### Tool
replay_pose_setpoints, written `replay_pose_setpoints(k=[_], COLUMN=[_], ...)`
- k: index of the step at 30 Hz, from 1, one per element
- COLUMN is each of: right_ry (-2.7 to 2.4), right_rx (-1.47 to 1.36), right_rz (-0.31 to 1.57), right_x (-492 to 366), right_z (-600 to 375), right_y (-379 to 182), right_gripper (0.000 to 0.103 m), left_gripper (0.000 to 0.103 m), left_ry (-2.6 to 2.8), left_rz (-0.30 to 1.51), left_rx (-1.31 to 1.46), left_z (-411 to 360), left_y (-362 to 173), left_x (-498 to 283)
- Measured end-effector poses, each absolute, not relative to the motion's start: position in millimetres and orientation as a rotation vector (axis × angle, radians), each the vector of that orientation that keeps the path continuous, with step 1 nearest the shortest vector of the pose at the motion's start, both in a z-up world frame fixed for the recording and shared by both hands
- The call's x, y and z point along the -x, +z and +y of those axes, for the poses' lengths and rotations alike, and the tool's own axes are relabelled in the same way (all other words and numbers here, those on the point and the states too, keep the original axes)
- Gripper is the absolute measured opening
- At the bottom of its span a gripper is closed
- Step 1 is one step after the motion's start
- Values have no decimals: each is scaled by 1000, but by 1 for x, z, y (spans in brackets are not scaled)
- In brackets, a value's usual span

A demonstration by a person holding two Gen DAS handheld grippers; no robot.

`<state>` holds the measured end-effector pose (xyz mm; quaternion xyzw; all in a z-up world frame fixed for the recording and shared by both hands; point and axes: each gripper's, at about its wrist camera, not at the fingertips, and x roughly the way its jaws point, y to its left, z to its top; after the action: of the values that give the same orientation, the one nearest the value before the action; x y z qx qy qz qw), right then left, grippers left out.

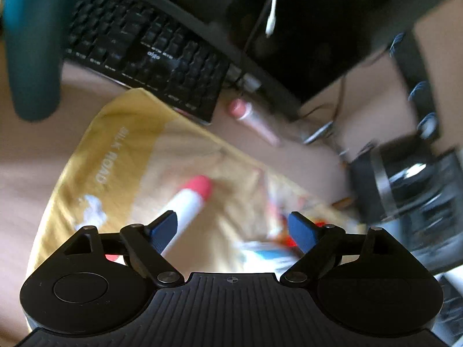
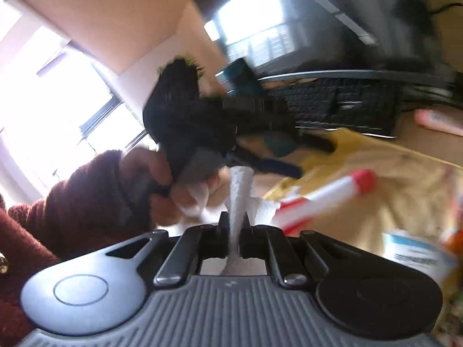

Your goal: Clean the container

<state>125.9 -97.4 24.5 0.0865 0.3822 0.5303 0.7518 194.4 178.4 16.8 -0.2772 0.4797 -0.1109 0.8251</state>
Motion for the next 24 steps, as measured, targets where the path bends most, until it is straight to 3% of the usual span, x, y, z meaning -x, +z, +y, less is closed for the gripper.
replay_pose_setpoints(k=[5, 7, 9, 11, 15, 24], right_ry=[871, 786, 737, 724, 762, 741], right_rx=[-236, -238, -217, -206, -168, 41], right_rz=[890, 902, 908, 903, 875, 886], right_x=[-154, -167, -179, -191, -208, -227], right_z=[-132, -135, -127, -114, -80, -18], right_y=[12, 6, 1, -2, -11, -41], right_gripper=[7, 7, 7, 7, 7, 7], left_gripper=[80, 61, 49, 47, 41, 39], left_ry=[-151, -182, -226, -230, -223, -219], left_rz=[957, 930, 920, 909, 922, 928], left_rx=[33, -136, -255, -340, -305, -241], left_z=[127, 108, 92, 83, 92, 109], left_y=[-4, -13, -22, -29, -30, -26], left_x=[-190, -186, -183, -180, -180, -177])
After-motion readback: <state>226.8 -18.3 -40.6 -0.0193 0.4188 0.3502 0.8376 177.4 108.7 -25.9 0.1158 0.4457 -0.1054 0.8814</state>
